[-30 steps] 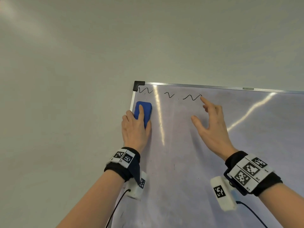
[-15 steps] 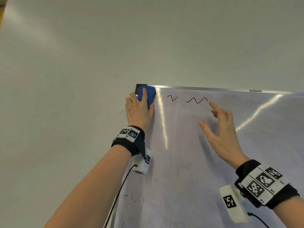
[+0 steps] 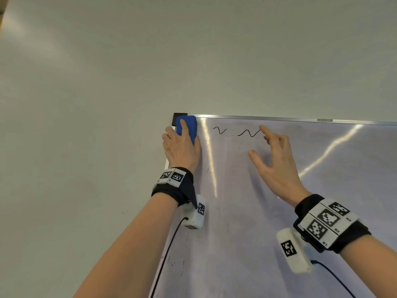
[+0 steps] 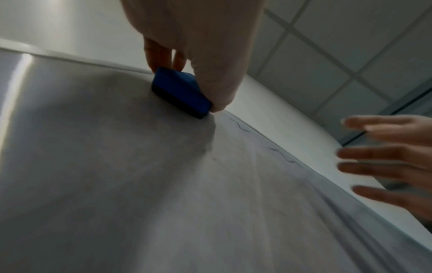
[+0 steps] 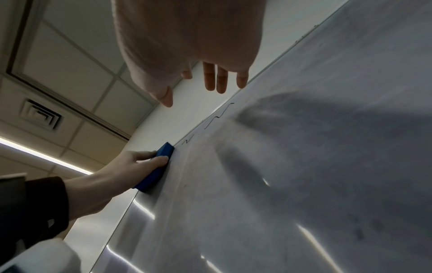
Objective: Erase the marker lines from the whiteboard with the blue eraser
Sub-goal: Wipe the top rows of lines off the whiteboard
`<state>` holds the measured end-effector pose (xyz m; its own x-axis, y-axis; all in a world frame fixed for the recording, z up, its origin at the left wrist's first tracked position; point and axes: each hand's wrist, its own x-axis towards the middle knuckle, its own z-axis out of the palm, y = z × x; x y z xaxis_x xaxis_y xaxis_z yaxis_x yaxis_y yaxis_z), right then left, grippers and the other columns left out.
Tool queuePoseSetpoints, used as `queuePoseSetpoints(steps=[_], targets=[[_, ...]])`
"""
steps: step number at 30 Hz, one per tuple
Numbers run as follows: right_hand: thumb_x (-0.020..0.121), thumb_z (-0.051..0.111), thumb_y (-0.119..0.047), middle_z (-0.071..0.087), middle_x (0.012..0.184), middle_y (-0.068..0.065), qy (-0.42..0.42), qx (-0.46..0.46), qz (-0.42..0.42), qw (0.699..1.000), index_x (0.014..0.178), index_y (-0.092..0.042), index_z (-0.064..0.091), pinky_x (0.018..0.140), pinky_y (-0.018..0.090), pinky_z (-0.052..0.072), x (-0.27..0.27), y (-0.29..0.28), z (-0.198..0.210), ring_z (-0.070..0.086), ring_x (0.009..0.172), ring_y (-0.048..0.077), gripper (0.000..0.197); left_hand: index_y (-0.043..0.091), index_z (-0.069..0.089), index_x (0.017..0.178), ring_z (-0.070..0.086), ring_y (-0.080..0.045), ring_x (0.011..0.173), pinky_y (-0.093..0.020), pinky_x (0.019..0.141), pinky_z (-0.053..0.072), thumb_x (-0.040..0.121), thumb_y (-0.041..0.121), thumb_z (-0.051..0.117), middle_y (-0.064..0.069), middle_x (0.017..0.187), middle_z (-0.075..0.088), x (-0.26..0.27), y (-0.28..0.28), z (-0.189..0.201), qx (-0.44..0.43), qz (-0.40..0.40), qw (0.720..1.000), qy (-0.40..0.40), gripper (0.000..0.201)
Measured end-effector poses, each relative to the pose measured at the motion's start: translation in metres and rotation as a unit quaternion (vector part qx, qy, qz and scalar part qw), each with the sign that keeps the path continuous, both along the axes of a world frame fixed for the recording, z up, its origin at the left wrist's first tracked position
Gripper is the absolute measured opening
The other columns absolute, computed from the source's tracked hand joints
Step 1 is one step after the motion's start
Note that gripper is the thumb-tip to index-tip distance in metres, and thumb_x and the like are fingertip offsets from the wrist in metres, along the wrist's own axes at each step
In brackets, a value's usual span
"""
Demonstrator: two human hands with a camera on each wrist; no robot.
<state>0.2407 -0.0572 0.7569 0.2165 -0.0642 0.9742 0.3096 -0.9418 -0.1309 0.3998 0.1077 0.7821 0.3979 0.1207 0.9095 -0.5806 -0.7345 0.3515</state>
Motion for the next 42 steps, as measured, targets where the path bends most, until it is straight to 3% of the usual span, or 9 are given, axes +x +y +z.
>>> queuePoseSetpoints(steps=[7,12,17,22,24,27,32,36,42], targets=[[0.089,0.058,-0.031,0.035,0.118,-0.004,-0.017,0.021,0.017,0.999,0.142,-0.032,0.031,0.106,0.043,0.034,0.008,0.013,0.009,0.042,0.119,0.016,0.06,0.008,0.038,0.142,0.047,-0.033,0.085,-0.038,0.074,0.038,0.092,0.04,0.052,-0.02,0.101,0.048,-0.005,-0.003,-0.006,0.097,-0.052,0.988,-0.106,0.061],[0.089,0.058,-0.032,0.034,0.117,-0.005,-0.022,0.009,0.021,0.999,0.142,-0.033,0.03,0.106,0.043,0.034,0.001,0.01,0.008,0.042,0.12,0.017,0.06,0.014,0.02,0.15,0.043,-0.03,0.097,-0.035,0.083,0.037,0.096,0.045,0.036,-0.016,0.115,0.041,0.008,0.013,0.004,0.052,0.027,0.998,-0.016,0.064],[0.089,0.059,-0.03,0.034,0.118,-0.007,-0.029,0.005,-0.004,1.0,0.141,-0.034,0.031,0.105,0.034,0.033,-0.018,-0.009,0.007,0.042,0.121,0.015,0.059,0.014,0.015,0.151,0.041,-0.035,0.108,-0.039,0.094,0.033,0.097,0.044,0.036,-0.021,0.127,0.04,-0.018,-0.026,0.003,0.032,-0.007,0.999,-0.01,0.065],[0.09,0.058,-0.027,0.033,0.119,-0.003,-0.041,0.026,-0.016,0.999,0.142,-0.029,0.032,0.104,0.029,0.031,-0.026,-0.018,0.016,0.041,0.121,0.015,0.059,0.01,0.043,0.14,0.047,-0.031,0.085,-0.037,0.073,0.039,0.087,0.041,0.056,-0.018,0.107,0.052,-0.046,-0.062,-0.011,0.114,-0.067,0.987,-0.094,0.063],[0.09,0.058,-0.027,0.034,0.118,-0.003,-0.047,0.026,-0.014,0.998,0.142,-0.029,0.032,0.104,0.03,0.031,-0.025,-0.018,0.019,0.042,0.121,0.015,0.058,0.011,0.039,0.143,0.046,-0.032,0.088,-0.039,0.075,0.04,0.088,0.041,0.054,-0.018,0.109,0.05,-0.046,-0.054,-0.011,0.152,-0.057,0.98,-0.11,0.064],[0.09,0.058,-0.028,0.033,0.117,-0.004,-0.049,0.012,-0.015,0.999,0.142,-0.029,0.032,0.106,0.033,0.031,-0.027,-0.021,0.018,0.042,0.121,0.016,0.058,0.016,0.023,0.15,0.042,-0.033,0.098,-0.04,0.083,0.035,0.094,0.041,0.044,-0.018,0.115,0.043,-0.03,-0.025,-0.011,0.146,-0.029,0.986,-0.071,0.065],[0.09,0.057,-0.03,0.032,0.118,-0.006,-0.031,0.017,-0.023,0.999,0.142,-0.035,0.029,0.108,0.04,0.032,-0.047,-0.042,0.011,0.04,0.123,0.014,0.059,0.015,0.021,0.15,0.042,-0.031,0.098,-0.037,0.084,0.036,0.096,0.045,0.038,-0.017,0.117,0.042,-0.008,0.005,-0.016,0.058,0.046,0.997,0.005,0.063],[0.09,0.057,-0.028,0.032,0.119,-0.006,-0.031,0.02,-0.033,0.999,0.142,-0.033,0.03,0.107,0.038,0.032,-0.076,-0.061,0.007,0.04,0.123,0.013,0.059,0.013,0.015,0.15,0.042,-0.035,0.108,-0.04,0.093,0.032,0.098,0.044,0.035,-0.023,0.128,0.04,-0.032,-0.033,-0.003,0.0,0.015,0.999,0.044,0.064],[0.091,0.057,-0.028,0.032,0.123,-0.003,-0.031,0.038,-0.056,0.997,0.143,-0.031,0.03,0.102,0.035,0.037,-0.115,-0.084,0.006,0.04,0.121,0.01,0.059,0.012,0.015,0.15,0.042,-0.033,0.106,-0.038,0.091,0.033,0.096,0.044,0.038,-0.018,0.127,0.041,-0.1,-0.128,0.004,0.096,-0.014,0.995,-0.017,0.067]])
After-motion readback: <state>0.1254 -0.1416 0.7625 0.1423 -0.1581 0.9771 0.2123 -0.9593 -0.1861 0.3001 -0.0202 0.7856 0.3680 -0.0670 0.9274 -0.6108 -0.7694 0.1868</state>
